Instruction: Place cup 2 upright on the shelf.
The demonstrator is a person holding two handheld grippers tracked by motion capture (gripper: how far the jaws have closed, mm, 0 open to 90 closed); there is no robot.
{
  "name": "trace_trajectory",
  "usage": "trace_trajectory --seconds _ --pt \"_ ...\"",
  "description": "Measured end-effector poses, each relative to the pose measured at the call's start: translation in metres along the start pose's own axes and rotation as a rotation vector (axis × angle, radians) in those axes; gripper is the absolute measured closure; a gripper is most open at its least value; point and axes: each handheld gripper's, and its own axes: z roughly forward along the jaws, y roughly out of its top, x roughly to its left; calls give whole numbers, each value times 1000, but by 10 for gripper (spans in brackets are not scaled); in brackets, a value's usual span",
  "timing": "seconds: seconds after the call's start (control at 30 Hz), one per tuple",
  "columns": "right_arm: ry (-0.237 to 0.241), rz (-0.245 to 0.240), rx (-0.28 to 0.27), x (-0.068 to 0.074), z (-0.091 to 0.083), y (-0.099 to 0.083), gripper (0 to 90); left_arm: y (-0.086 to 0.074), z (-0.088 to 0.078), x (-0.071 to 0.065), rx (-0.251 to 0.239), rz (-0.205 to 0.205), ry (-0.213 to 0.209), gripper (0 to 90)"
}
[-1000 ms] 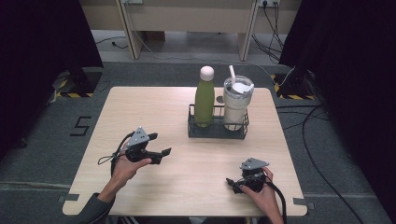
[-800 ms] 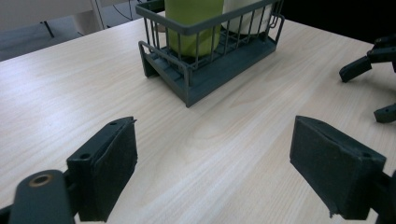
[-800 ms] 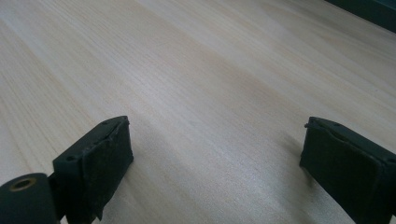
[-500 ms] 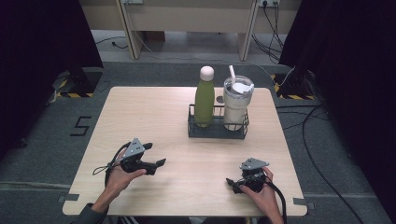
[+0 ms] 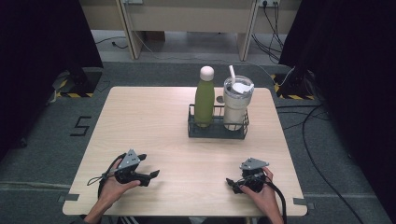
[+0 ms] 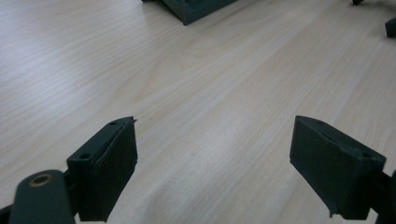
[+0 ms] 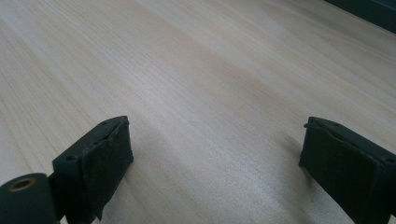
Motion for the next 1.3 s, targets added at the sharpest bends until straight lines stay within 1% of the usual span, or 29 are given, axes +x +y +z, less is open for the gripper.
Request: trace_trajectory --seconds 0.1,0.23,0.53,0.63,0.7,0.9,1.1,1.13,1.23,1.3 --pt "0 -3 -1 0 0 0 92 -5 -3 0 16 6 9 148" --pt "0 -6 -2 0 0 0 93 -10 -7 2 40 -3 18 148" --pt "0 -7 -2 0 0 0 94 -18 -12 0 72 -8 10 149" --pt "0 -8 -2 0 0 0 93 -21 -14 -3 78 3 21 149" --pt "0 -7 -2 0 0 0 94 -22 -15 -3 81 3 20 149" --pt "0 -7 -2 0 0 0 94 -29 -16 -6 122 7 27 149" --pt "0 -7 -2 0 0 0 93 -33 -16 -6 145 11 35 146" --pt "0 -8 -2 0 0 0 93 -34 -17 -6 148 -4 24 148" --pt "0 -9 -2 0 0 0 93 -35 -18 -4 148 -16 18 145" --pt "0 -8 -2 0 0 0 93 -36 -19 -4 149 -19 23 143"
